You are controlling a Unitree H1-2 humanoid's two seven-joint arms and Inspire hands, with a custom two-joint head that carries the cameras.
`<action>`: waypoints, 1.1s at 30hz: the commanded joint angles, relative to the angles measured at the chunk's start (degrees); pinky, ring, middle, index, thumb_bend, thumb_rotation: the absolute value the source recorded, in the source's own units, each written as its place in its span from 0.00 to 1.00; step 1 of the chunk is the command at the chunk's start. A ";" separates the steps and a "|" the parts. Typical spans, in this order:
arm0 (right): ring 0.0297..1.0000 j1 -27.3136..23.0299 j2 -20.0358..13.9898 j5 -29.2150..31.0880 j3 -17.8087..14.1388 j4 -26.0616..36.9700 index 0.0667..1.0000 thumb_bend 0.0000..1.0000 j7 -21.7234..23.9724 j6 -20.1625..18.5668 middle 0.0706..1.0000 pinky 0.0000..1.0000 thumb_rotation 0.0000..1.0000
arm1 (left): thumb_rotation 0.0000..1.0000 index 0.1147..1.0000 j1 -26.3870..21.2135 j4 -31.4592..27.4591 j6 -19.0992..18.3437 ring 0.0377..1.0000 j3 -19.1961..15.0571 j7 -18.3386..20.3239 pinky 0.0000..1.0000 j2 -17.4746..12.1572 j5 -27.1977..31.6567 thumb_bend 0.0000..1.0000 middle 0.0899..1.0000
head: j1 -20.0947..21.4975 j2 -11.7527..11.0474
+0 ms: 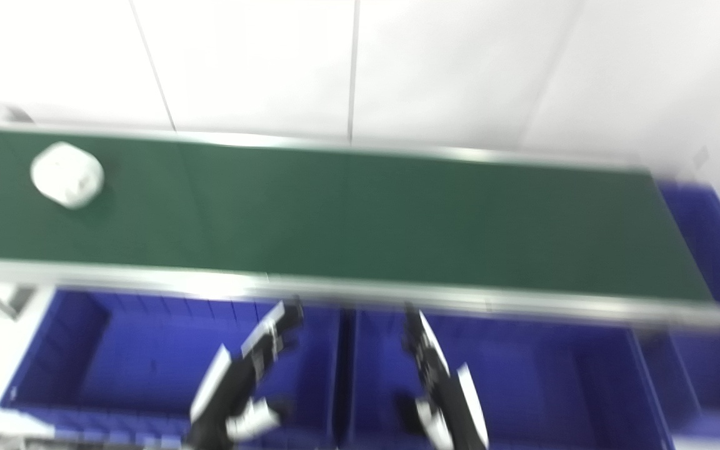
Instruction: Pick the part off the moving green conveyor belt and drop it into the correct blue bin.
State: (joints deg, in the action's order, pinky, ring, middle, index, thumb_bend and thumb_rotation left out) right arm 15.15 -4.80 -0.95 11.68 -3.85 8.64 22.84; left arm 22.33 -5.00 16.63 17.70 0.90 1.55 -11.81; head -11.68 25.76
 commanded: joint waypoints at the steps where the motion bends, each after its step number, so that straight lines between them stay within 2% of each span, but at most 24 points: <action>1: 0.98 -0.99 -0.14 1.13 -0.33 0.30 0.98 1.00 0.65 3.61 0.99 0.93 1.00 | 0.77 0.89 -1.04 -0.04 3.03 0.92 0.29 -0.66 0.84 1.09 -0.61 0.90 0.90 | -1.04 -0.73; 10: 1.00 -2.23 -0.65 3.67 -0.91 -2.41 1.00 1.00 2.56 3.96 1.00 0.97 1.00 | 0.75 0.86 -2.33 2.98 4.42 0.89 0.14 -1.52 0.78 2.14 -0.95 0.92 0.88 | -3.15 -2.81; 20: 1.00 -2.22 -0.59 4.24 -1.33 -2.65 1.00 1.00 3.30 4.01 1.00 0.99 1.00 | 0.75 0.86 -2.30 2.59 4.25 0.88 0.32 -1.49 0.77 2.23 -1.33 0.91 0.89 | -3.93 -1.87; 23: 1.00 -2.12 -0.54 4.55 -1.42 -2.31 1.00 1.00 3.31 3.92 1.00 0.99 1.00 | 0.75 0.86 -2.34 2.51 4.33 0.88 0.44 -1.46 0.77 2.28 -1.39 0.91 0.89 | -4.83 -1.40; 28: 1.00 -2.14 -0.64 5.40 -1.85 -2.39 1.00 1.00 3.55 3.94 1.00 1.00 1.00 | 0.75 0.87 -2.69 3.02 4.48 0.88 0.84 -1.29 0.78 2.55 -1.34 0.91 0.89 | -8.88 -1.53; 33: 1.00 -2.57 -1.16 5.42 -2.08 -2.99 1.00 1.00 4.19 3.61 1.00 1.00 1.00 | 0.73 0.85 -2.95 3.17 3.67 0.86 0.83 -1.80 0.76 3.01 -2.46 0.93 0.89 | -9.37 -1.24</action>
State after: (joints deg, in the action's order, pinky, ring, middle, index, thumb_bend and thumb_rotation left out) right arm 13.42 -5.72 3.84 9.95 -7.73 12.01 23.34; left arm 20.23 -0.79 19.08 17.73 -0.28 2.99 -13.31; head -21.00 24.34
